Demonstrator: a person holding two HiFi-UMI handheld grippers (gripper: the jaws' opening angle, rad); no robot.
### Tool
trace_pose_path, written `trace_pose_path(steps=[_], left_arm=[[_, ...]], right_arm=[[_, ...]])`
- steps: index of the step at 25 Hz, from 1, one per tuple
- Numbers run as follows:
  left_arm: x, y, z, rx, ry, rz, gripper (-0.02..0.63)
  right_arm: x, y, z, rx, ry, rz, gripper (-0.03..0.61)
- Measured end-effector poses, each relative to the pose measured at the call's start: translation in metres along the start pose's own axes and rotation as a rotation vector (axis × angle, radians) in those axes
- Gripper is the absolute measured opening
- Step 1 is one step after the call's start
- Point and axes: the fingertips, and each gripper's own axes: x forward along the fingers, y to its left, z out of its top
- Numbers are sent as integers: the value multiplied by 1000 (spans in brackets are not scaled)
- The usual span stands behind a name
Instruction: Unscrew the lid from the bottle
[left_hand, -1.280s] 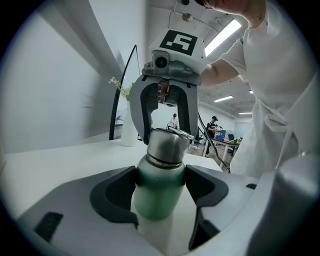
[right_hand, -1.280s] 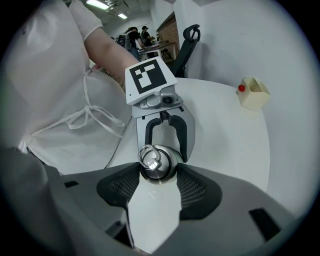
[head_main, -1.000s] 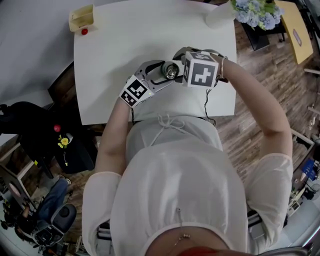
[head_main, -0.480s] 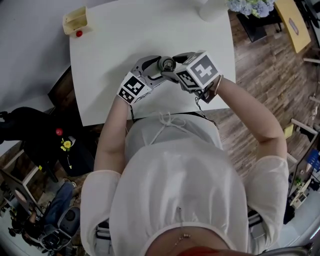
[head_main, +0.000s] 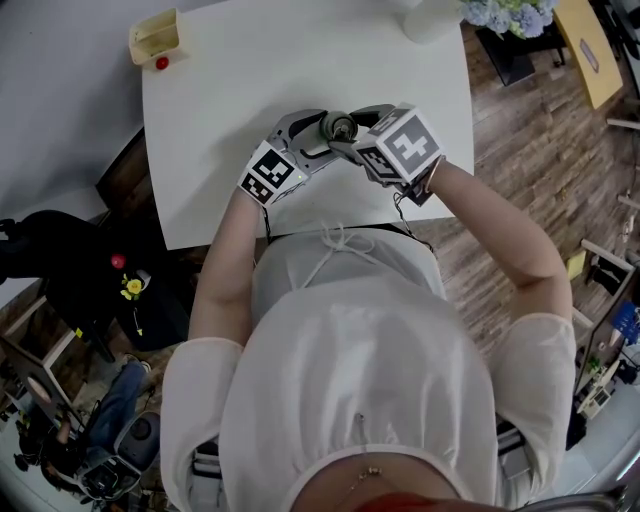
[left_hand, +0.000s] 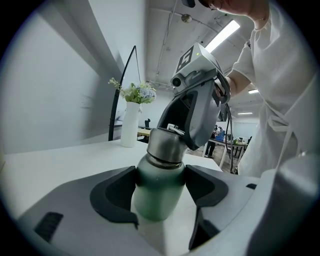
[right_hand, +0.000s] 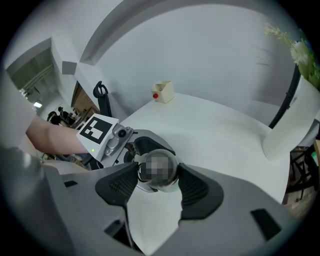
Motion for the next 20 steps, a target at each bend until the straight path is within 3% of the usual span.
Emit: trace_pose_path(steps=[5,13,20], left_arm=[[1,-1,0,-3,-4,-2,328],[1,1,-2,2,-3,7,328],[0,1,-3,0,-5,21,328]], right_arm=[[2,4,-4,-149,85,60,264],[3,7,-4,-508,285,144,262],[4,7,-4,-670,373,225,261]])
